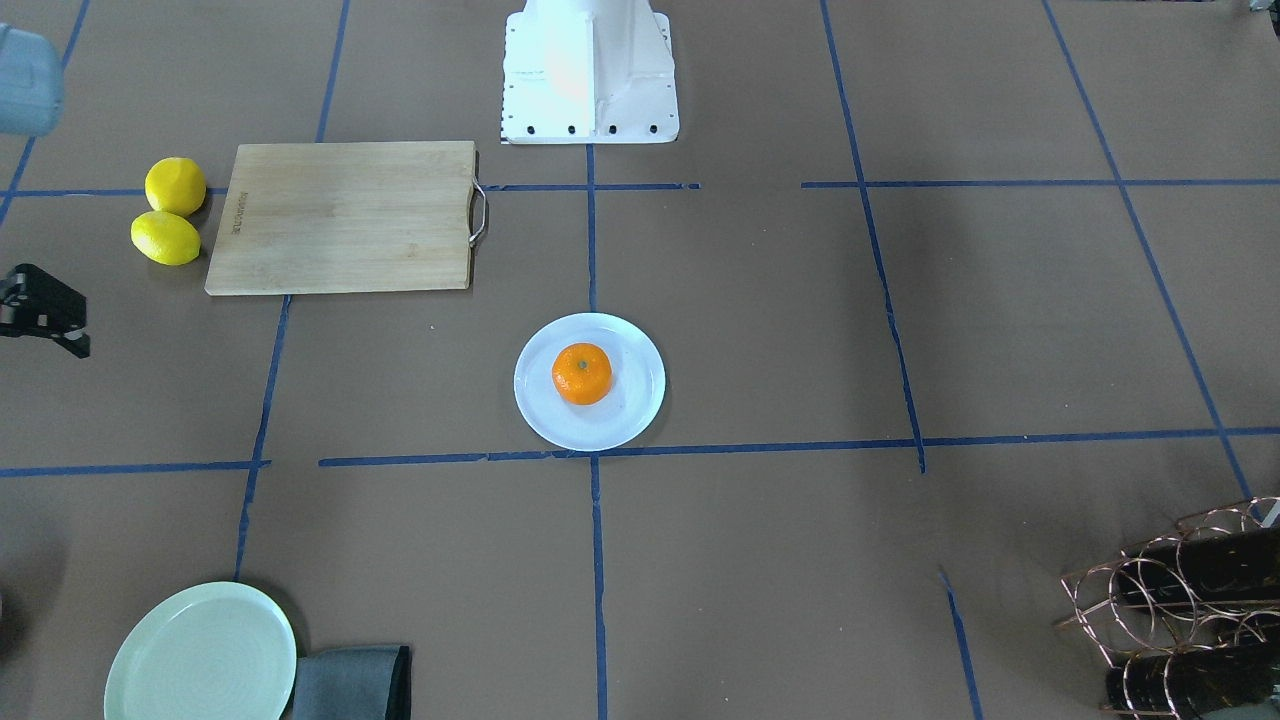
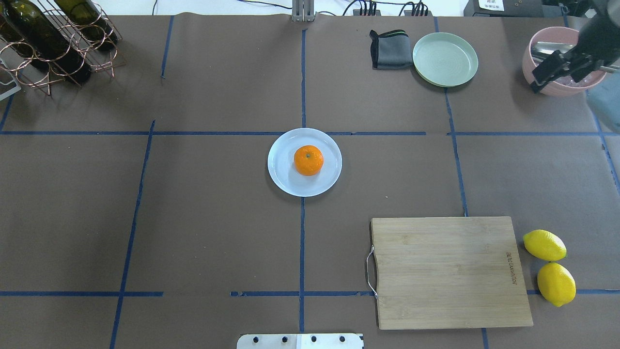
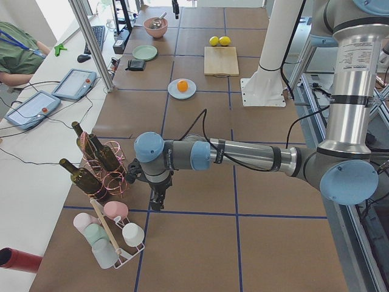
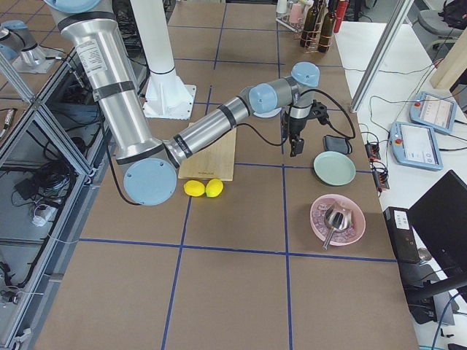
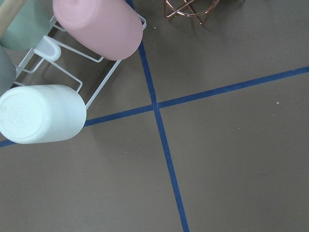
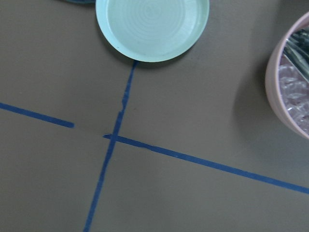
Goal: Pick orange to plate
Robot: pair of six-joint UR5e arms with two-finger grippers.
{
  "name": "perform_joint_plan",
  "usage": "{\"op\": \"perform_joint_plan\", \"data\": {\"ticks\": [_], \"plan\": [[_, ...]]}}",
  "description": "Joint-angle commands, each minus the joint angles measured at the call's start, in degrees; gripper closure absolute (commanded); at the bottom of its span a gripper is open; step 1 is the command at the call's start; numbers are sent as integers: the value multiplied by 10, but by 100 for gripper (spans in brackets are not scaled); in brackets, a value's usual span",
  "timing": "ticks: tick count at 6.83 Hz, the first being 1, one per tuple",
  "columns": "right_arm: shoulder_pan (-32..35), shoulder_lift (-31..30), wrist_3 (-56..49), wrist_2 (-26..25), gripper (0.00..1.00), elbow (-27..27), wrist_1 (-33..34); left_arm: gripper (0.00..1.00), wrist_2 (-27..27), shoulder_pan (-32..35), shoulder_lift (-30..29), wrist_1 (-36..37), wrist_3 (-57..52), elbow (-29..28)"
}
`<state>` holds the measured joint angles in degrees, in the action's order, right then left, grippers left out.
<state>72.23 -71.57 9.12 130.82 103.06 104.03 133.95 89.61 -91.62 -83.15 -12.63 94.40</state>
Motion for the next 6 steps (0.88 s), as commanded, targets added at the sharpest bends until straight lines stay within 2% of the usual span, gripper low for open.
{"op": "perform_joint_plan", "data": {"ticks": [1,3,6], "plan": [[89,-36,-142,29,0,-63,-2,0,0,1,7,0,2,3],[152,-87,-243,46,0,-121,-8,0,-2,3,6,0,8,4],[190,-136,-253,54,0,-115,-8,0,-2,4,7,0,8,3]]}}
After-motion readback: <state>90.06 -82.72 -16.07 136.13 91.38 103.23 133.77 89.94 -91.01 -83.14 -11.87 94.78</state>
